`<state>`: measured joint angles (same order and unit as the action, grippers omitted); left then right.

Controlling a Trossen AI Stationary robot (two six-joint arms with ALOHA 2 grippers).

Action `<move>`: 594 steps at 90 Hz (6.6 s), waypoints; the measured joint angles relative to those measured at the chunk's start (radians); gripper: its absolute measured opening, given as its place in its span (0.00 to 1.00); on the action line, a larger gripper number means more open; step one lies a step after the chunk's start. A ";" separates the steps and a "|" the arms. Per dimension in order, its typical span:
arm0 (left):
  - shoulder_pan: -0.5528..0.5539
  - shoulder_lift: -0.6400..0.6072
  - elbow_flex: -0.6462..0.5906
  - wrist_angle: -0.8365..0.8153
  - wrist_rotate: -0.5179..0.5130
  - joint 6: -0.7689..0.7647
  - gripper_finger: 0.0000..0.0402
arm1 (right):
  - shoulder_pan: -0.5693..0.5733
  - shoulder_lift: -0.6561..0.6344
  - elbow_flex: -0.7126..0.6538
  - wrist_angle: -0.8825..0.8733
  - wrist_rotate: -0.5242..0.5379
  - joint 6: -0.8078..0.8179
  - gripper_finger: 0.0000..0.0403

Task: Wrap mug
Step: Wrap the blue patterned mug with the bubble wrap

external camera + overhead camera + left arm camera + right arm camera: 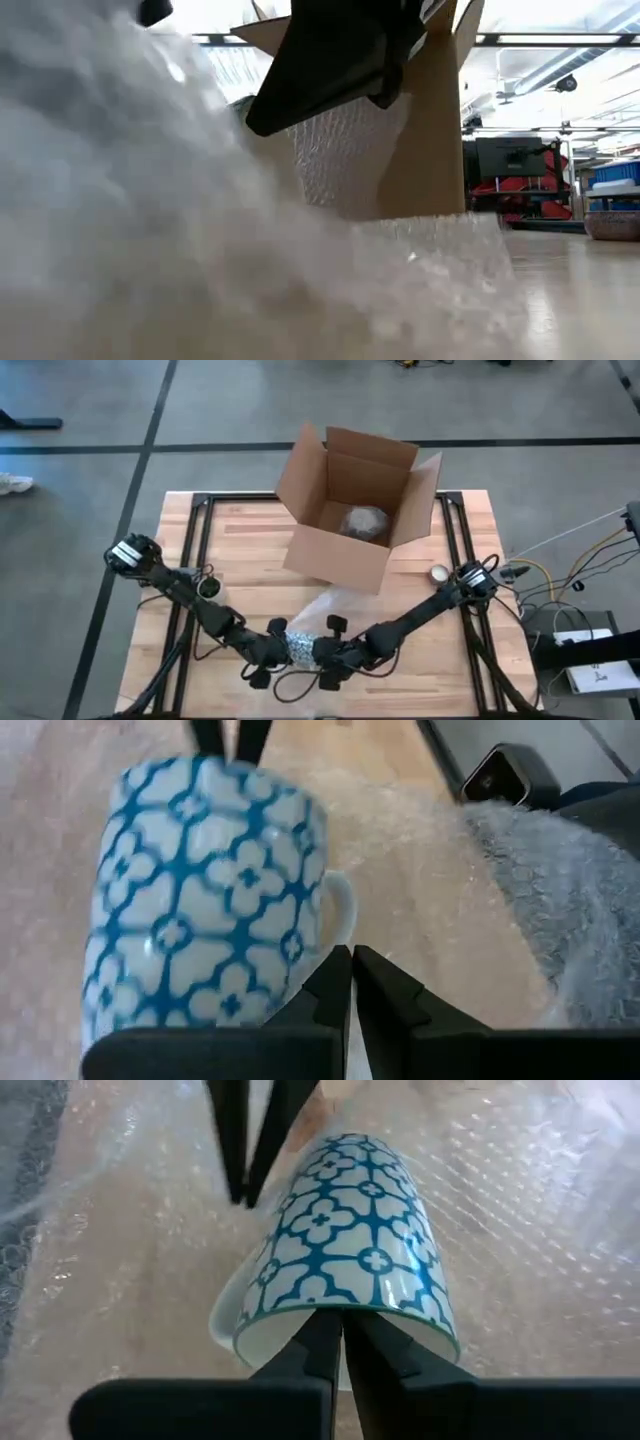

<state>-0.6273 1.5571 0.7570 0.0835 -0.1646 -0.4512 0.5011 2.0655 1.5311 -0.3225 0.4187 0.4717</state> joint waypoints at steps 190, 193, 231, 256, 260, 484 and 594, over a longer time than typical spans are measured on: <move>-0.028 -0.108 -0.048 -0.335 -0.085 -0.091 0.00 | -0.011 0.077 0.001 0.093 -0.060 -0.001 0.01; -0.028 -0.113 -0.047 -0.334 -0.085 -0.095 0.00 | -0.011 0.077 0.001 0.092 -0.060 0.001 0.01; -0.030 -0.288 -0.056 -0.567 -0.224 -0.072 0.00 | -0.016 0.078 0.001 0.092 -0.060 -0.002 0.01; 0.018 -0.287 -0.371 -0.369 -0.114 -0.203 0.00 | -0.018 0.078 0.001 0.092 -0.060 -0.012 0.01; 0.008 -0.275 -0.373 -0.354 -0.125 -0.212 0.00 | -0.017 0.078 0.001 0.091 -0.060 -0.012 0.01; 0.034 -0.352 -0.187 -0.684 0.059 -0.304 0.47 | -0.026 0.078 0.001 0.092 -0.082 -0.021 0.01; 0.033 -0.219 -0.294 -0.320 0.182 -0.217 0.64 | -0.031 0.079 0.000 0.087 -0.079 -0.019 0.01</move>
<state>-0.5947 1.3377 0.4625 -0.2363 0.0176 -0.6678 0.4702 2.1448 1.5314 -0.2359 0.3401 0.4522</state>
